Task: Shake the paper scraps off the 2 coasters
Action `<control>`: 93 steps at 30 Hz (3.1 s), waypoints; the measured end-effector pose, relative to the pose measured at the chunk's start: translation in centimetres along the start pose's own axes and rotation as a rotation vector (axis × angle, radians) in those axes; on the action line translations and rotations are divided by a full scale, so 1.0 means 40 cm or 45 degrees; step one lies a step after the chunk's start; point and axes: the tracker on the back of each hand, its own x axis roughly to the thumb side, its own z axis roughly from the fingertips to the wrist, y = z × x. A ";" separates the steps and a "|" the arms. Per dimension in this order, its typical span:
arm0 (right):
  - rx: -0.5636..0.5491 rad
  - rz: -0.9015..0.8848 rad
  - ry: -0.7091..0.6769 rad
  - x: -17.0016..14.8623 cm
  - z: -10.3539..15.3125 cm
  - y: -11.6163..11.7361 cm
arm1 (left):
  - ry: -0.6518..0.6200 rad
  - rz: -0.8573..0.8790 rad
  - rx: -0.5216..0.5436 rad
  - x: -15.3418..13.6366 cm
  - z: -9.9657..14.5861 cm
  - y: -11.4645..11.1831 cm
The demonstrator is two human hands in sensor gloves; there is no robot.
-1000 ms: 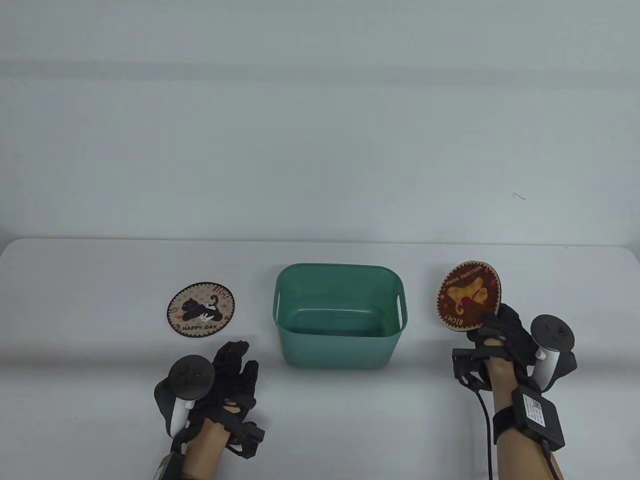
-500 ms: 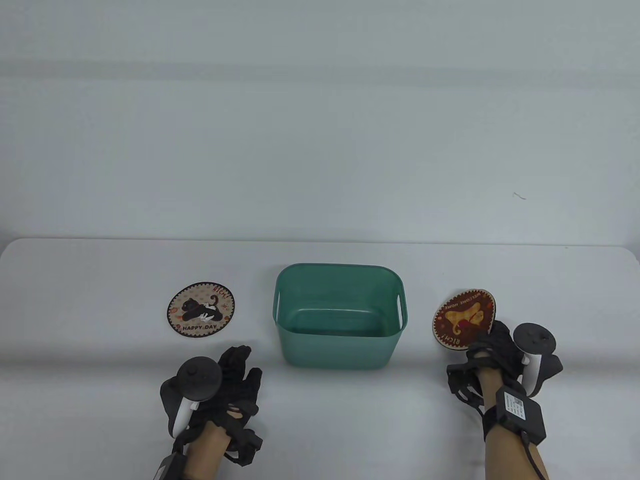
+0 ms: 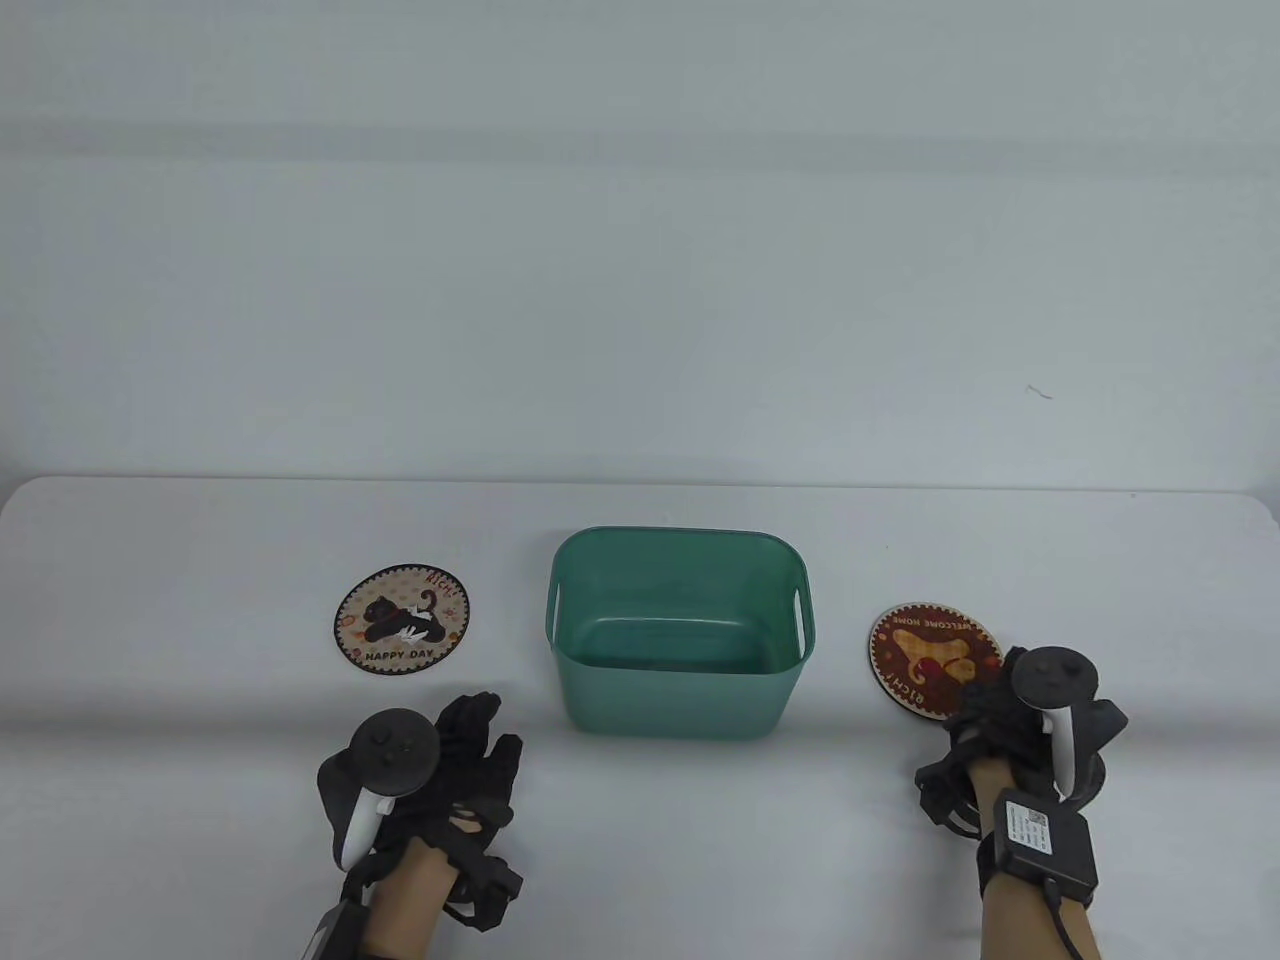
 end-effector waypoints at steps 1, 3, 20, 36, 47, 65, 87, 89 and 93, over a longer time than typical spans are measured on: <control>-0.001 -0.048 -0.021 0.004 0.011 -0.004 | -0.001 0.004 0.003 0.000 0.001 0.001; 0.008 -0.151 -0.092 0.018 0.047 -0.013 | -0.005 0.022 0.016 0.000 0.009 0.006; 0.531 -0.050 -0.624 0.166 0.373 0.035 | 0.315 0.354 0.376 -0.112 -0.035 0.156; 0.620 0.157 -0.783 0.168 0.404 0.105 | 0.699 -0.128 0.328 -0.240 -0.259 0.282; 0.593 0.160 -0.787 0.179 0.405 0.088 | 0.894 -0.436 0.128 -0.255 -0.374 0.222; 0.582 0.165 -0.778 0.177 0.410 0.070 | 0.786 -0.291 0.297 -0.252 -0.387 0.230; 0.582 0.132 -0.783 0.153 0.404 0.078 | 0.538 1.035 0.473 -0.228 -0.145 0.217; 0.614 0.112 -0.782 0.154 0.407 0.084 | 0.479 1.119 0.486 -0.200 -0.118 0.218; 0.666 0.095 -0.797 0.162 0.421 0.097 | 0.359 1.216 0.502 -0.133 -0.060 0.223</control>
